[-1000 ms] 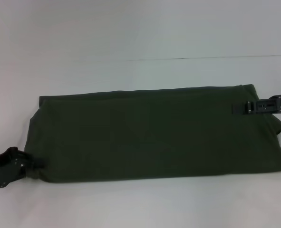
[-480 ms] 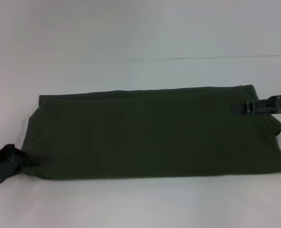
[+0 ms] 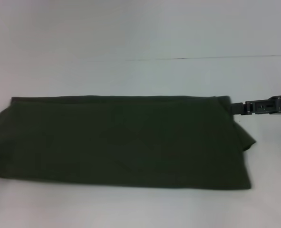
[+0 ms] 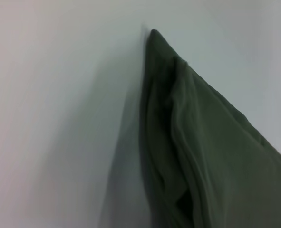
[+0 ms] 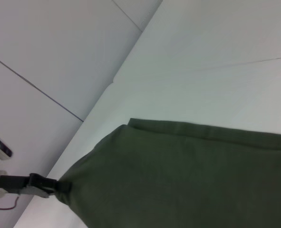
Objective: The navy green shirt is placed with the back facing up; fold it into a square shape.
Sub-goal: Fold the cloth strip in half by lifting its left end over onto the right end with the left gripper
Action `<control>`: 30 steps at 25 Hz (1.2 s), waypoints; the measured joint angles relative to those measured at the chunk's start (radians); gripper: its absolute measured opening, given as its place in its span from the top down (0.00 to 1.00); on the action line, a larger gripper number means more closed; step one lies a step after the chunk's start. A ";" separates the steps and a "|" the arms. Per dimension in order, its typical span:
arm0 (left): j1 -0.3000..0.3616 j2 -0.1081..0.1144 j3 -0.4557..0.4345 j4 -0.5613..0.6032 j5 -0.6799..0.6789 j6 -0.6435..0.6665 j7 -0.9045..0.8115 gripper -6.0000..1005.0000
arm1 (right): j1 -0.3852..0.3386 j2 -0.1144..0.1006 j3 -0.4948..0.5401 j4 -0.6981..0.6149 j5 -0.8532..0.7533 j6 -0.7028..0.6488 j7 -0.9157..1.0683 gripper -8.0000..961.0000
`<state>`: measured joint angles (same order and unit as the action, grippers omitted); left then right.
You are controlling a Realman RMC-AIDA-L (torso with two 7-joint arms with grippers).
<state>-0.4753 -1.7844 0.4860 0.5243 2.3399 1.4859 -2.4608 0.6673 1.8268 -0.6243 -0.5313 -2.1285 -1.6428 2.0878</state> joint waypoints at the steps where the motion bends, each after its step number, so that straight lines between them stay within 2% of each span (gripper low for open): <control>1: 0.008 0.006 -0.002 0.019 0.010 0.009 0.002 0.98 | -0.001 0.000 0.000 0.000 0.000 0.000 0.000 0.04; 4: 0.027 0.025 -0.010 0.062 0.035 0.023 0.013 0.98 | -0.005 0.000 0.000 0.000 0.000 0.004 0.001 0.04; 7: 0.036 0.033 -0.013 0.091 0.042 0.029 0.034 0.98 | -0.009 0.000 0.000 0.001 -0.001 0.012 0.004 0.04; 14: -0.006 0.039 -0.015 0.165 0.042 0.114 0.109 0.98 | -0.027 -0.001 0.012 0.001 0.003 0.035 0.014 0.04; 16: -0.029 0.031 -0.024 0.214 0.000 0.181 0.132 0.98 | -0.037 -0.004 0.023 -0.002 0.001 0.058 0.028 0.04; 20: -0.117 -0.018 -0.026 0.341 -0.135 0.333 0.153 0.98 | -0.075 -0.016 0.059 -0.009 0.000 0.120 0.049 0.04; 22: -0.178 -0.042 -0.014 0.357 -0.165 0.374 0.151 0.98 | -0.093 -0.023 0.073 -0.009 0.000 0.143 0.056 0.04; 24: -0.251 -0.075 0.015 0.358 -0.171 0.391 0.148 0.98 | -0.113 -0.028 0.086 -0.009 -0.001 0.163 0.062 0.04; 25: -0.251 -0.075 0.015 0.358 -0.171 0.391 0.148 0.98 | -0.121 -0.028 0.091 -0.010 -0.001 0.170 0.063 0.04; 26: -0.325 -0.129 0.082 0.350 -0.167 0.373 0.148 0.98 | -0.130 -0.030 0.097 -0.010 -0.001 0.178 0.064 0.04; 27: -0.345 -0.149 0.109 0.347 -0.166 0.358 0.148 0.98 | -0.139 -0.031 0.101 -0.010 -0.001 0.185 0.065 0.04; 30: -0.411 -0.227 0.218 0.326 -0.164 0.287 0.145 0.98 | -0.161 -0.034 0.107 -0.009 -0.002 0.197 0.070 0.04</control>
<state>-0.8864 -2.0117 0.7044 0.8508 2.1762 1.7729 -2.3163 0.5062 1.7929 -0.5172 -0.5408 -2.1302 -1.4461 2.1582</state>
